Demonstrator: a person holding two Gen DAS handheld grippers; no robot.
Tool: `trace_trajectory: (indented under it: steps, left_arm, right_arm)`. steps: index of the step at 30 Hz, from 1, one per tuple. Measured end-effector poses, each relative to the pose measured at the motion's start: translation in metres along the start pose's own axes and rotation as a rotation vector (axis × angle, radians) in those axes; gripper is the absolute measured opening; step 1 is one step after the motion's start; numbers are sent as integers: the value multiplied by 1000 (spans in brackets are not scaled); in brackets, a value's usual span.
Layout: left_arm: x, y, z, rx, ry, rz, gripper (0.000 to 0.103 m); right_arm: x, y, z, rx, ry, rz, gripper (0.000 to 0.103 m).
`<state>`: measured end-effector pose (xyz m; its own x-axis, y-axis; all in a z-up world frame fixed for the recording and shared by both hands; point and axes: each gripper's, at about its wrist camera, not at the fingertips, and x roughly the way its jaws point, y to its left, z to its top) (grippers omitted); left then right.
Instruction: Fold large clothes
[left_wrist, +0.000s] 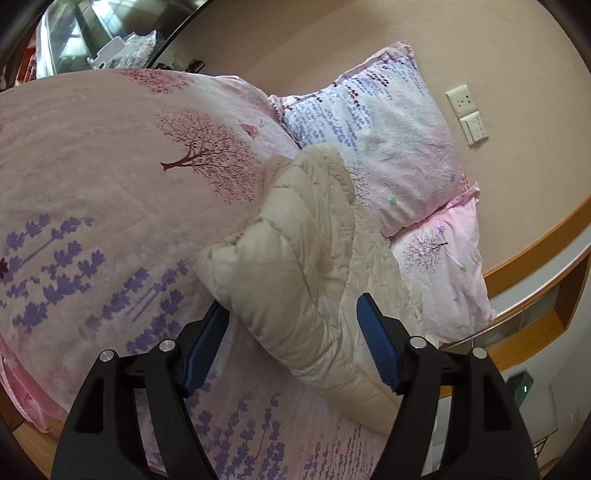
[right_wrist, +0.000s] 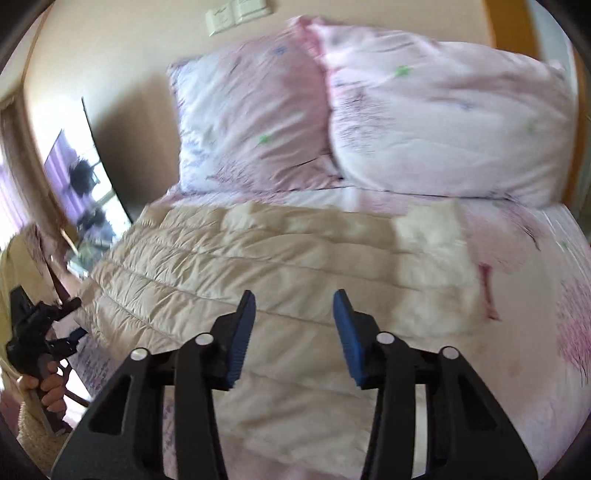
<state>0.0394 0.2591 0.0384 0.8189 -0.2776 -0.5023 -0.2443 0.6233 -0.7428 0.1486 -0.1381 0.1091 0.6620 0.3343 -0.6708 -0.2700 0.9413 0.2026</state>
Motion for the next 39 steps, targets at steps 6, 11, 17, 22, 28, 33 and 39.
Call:
trace_trajectory:
  steps: [6,11,17,22,28,33,39]
  left_arm:
    - [15,-7,-4,10,35,0,72]
    - [23,-16,-4,13,39,7,72]
    - [34,-12,4,-53,17,22,71]
    - [42,-14,10,-68,0,32,67]
    - [42,-30,18,1,-45,40,35]
    - [32,-76,23,177,-105,-5,27]
    - [21,-138,13,371,-160,-141,27]
  right_arm:
    - [46,12,3,32,93,-22,30]
    - [52,19,1,30,96,-11,28]
    - [83,23,-5,12,196,-52,29]
    - [92,27,-5,-4,213,-67,29]
    - [102,31,-10,-47,226,-97,29]
    - [111,32,-13,-70,235,-125,29]
    - [113,26,-15,-44,238,-104,29]
